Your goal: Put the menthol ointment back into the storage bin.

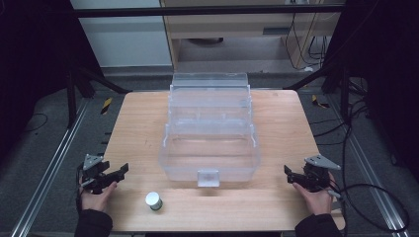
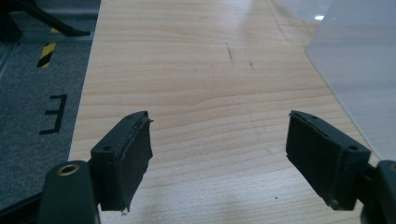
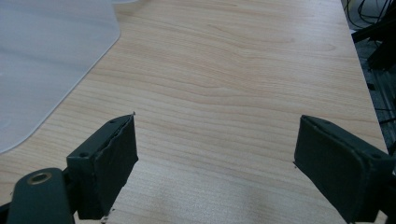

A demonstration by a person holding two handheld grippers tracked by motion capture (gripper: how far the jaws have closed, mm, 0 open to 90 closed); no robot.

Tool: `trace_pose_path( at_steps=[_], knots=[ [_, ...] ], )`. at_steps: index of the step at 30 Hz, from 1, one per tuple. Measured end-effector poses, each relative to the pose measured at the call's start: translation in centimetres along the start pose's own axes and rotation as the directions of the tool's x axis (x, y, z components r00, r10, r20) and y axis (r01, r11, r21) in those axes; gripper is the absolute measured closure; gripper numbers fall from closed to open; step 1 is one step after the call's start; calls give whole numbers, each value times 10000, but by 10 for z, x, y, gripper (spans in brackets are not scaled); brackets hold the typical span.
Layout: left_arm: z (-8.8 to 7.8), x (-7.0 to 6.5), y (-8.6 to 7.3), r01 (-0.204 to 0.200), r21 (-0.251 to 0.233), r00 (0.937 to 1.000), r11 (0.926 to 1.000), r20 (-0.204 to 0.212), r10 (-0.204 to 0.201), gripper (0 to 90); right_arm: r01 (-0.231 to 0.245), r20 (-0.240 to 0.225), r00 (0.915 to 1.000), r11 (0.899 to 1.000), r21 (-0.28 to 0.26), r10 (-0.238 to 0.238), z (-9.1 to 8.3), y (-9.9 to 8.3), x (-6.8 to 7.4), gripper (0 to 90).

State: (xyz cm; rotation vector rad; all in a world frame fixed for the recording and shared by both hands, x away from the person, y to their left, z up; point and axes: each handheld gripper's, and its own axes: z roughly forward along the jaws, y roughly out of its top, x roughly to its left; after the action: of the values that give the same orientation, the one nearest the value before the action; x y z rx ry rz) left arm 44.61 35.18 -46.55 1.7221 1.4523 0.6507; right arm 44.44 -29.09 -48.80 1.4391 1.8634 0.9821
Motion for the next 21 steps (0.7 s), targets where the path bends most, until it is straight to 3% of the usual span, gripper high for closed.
trace_pose_path(
  at_steps=[3, 5, 8, 13, 16, 21],
  knots=[
    [-6, -2, 4, -212, -177, 9990, 9996, 389, 218, 237, 125, -47, 9999, 9999, 69, -125, -1, -1, 2, 124],
    [-9, -4, 8, -410, -227, 9952, 9989, 884, 429, 242, 107, 23, 9999, 9999, -52, -107, -3, -2, 2, 124],
    [-12, -6, 16, -935, -293, 9870, 9952, 1287, 965, 257, -16, 135, 9999, 9998, -181, 19, -7, -4, 2, 121],
    [-24, -5, 25, -1675, -267, 9688, 9855, 1810, 1695, 268, 343, 307, 9989, 9994, 37, -344, -7, -7, 5, 118],
    [-30, -4, 28, -2285, -116, 9511, 9735, 2109, 2257, 263, 379, 259, 9989, 9993, 70, -381, -5, -6, 5, 117],
    [-36, -10, 36, -3390, 147, 9061, 9407, 2740, 3223, 245, 374, 302, 9988, 9993, 17, -374, -6, -6, 5, 117]
  ],
)
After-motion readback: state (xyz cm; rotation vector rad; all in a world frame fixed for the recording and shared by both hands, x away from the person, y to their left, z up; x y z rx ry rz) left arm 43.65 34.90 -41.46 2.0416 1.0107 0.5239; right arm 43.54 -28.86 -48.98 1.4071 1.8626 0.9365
